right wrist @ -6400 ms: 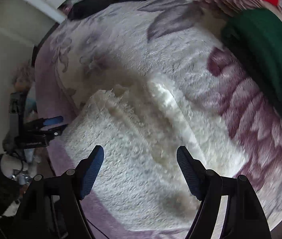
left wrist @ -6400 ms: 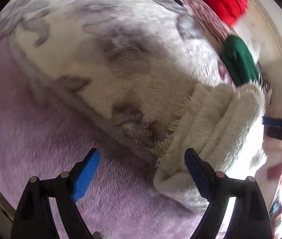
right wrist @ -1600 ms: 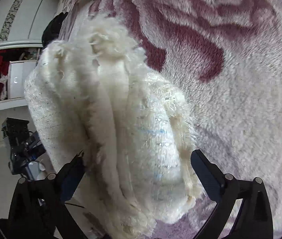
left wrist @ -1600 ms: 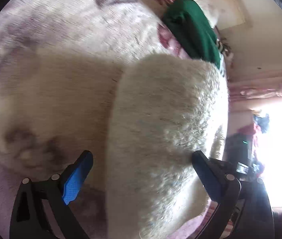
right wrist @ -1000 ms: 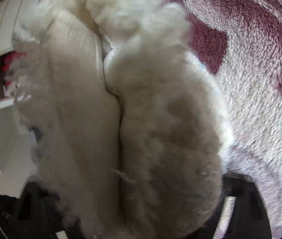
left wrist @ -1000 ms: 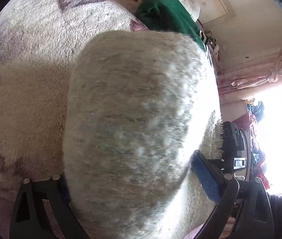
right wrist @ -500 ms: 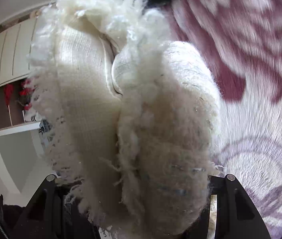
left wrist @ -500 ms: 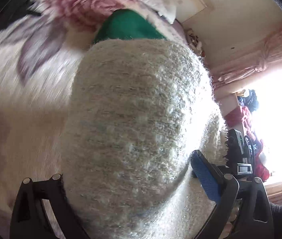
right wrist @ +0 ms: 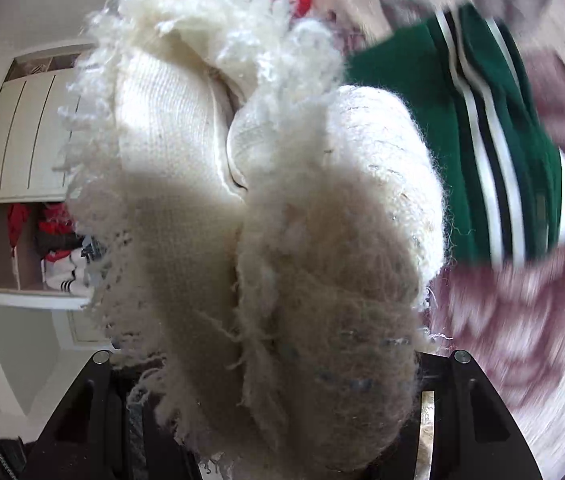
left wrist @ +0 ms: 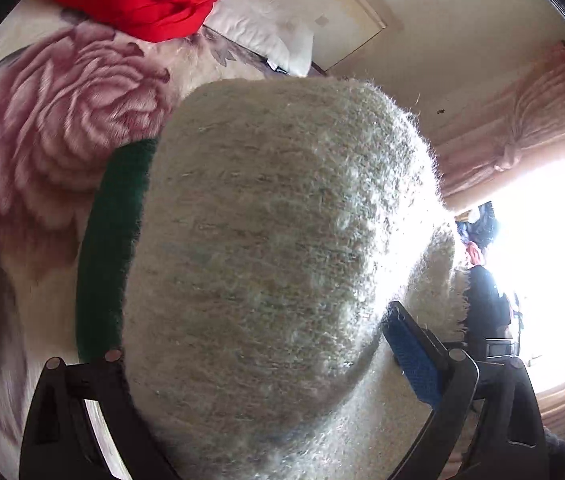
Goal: Fold large clothes
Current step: 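Lift the cream jacket bundle with both grippers and carry it toward the green garment, then lower the bundle onto the green striped garment and open both grippers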
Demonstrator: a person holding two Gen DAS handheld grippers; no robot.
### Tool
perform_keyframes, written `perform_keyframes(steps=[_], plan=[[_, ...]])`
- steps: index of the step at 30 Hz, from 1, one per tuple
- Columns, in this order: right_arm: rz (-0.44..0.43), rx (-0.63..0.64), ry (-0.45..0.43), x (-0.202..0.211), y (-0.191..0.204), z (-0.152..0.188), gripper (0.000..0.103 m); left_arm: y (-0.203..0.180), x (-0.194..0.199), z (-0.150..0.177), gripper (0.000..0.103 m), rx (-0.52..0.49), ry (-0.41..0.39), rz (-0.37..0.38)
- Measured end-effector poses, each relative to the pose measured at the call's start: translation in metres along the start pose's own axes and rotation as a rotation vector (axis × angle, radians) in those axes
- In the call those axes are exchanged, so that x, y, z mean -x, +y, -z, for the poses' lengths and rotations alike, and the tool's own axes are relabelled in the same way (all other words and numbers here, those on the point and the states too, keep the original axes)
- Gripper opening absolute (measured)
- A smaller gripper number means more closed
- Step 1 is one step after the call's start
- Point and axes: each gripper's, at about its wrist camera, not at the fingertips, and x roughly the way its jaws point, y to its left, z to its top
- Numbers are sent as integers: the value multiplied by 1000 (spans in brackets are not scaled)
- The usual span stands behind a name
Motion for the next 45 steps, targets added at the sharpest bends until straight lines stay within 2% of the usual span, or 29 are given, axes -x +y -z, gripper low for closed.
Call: perform_keyframes(steps=[4,7,8,13,14,17,19,21,25,26,28,30,33,34,36,37,38,45], plan=[[77,-30,41,-20,-38,-69,57,50,-72,-39,99,73,87,-22],[189,-70,99,-46,-81,-101,57,87,-124,-38,99,94,180,-89],[213,-81,112,-52,-91,-105,57,93,-135,-34,99,91,197,-85],[180,-117,137,-53,-116,-113,66,91,-135,-33,99,103,212,-72],[201,-117,136,-50,-121,-128,68,90,-133,-34,99,111,219,-81],[329,-87,101,-28,-109,-134,76,79,-122,-33,99,118,227,-134],[436,-42,10,-7,-90,-123,84,70,-113,-29,99,91,200,-186],[548,-30,-92,14,-76,-107,88,62,-104,-21,99,37,159,-241],[803,7,-234,30,-54,-67,92,40,-84,-2,100,-71,75,-418],[865,22,-255,38,-44,-63,93,32,-75,4,100,-94,40,-452],[983,67,-290,33,-26,-29,94,15,-58,21,100,-143,-14,-513],[1058,97,-323,31,-14,-4,94,-4,-47,24,100,-168,-45,-547],[1112,114,-360,32,16,35,94,-19,-25,46,100,-187,-72,-572],[1122,115,-371,32,20,27,94,-24,-17,49,100,-193,-80,-569],[1134,121,-406,46,48,62,94,-41,7,67,100,-203,-112,-578],[1140,127,-421,58,77,85,94,-54,25,79,100,-208,-128,-576],[1145,134,-438,65,97,108,94,-60,30,72,100,-208,-142,-575],[1153,214,-579,129,225,223,94,-157,139,127,100,-286,-261,-592]])
